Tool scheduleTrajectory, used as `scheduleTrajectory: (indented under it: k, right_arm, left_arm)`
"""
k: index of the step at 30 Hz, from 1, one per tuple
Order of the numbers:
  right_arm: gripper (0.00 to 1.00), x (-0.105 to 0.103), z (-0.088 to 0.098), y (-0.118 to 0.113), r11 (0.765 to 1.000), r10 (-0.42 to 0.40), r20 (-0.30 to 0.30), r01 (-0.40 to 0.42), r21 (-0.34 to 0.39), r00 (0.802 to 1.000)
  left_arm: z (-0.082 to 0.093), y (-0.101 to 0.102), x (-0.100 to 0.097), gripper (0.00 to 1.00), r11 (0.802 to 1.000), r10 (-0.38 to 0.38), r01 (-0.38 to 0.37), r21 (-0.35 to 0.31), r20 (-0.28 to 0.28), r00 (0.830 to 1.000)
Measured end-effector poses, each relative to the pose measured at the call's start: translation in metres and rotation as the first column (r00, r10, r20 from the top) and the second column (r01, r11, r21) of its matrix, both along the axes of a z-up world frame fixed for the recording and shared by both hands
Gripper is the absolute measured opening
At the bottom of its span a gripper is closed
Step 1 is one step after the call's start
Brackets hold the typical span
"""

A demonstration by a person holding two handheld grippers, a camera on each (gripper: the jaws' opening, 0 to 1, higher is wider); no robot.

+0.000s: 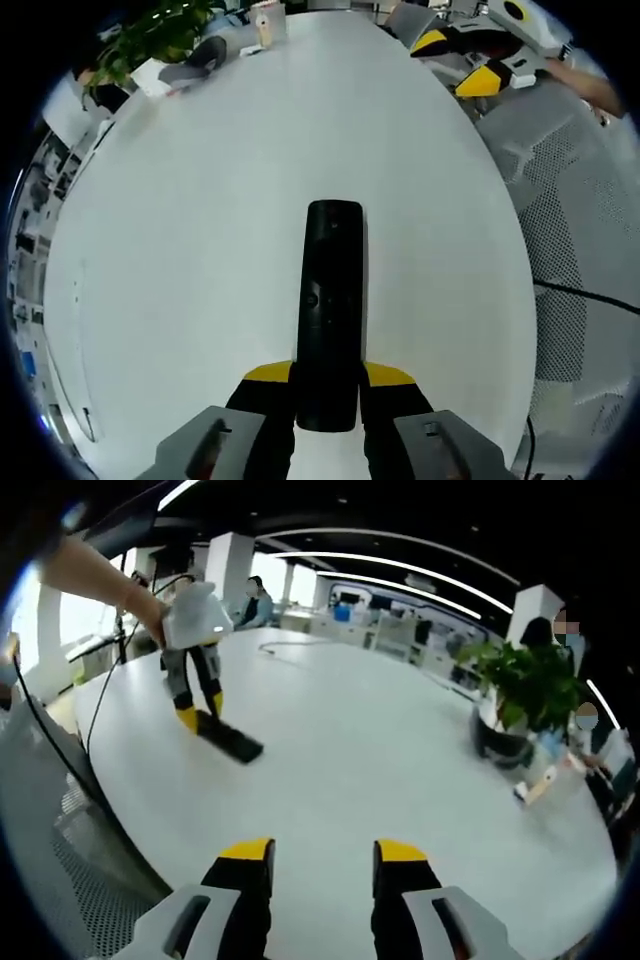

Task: Press the specified remote control buttons in sequence, fully releasing each button before pressing the next.

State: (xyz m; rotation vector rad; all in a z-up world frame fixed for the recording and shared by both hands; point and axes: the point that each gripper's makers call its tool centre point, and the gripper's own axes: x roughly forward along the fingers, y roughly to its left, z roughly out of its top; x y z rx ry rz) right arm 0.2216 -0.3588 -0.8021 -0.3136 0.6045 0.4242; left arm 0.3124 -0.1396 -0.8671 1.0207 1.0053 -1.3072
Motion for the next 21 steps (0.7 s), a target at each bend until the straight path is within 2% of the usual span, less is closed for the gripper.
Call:
scheduleTrajectory:
  k: [21]
  right_arm:
    - [0.35, -0.002, -0.003, 0.004, 1.000, 0.029, -0.013, -0.029, -0.005, 1.000]
  left_arm:
    - [0.000, 0.000, -0.023, 0.23, 0.999, 0.022, -0.022, -0.046, -0.004, 1.000]
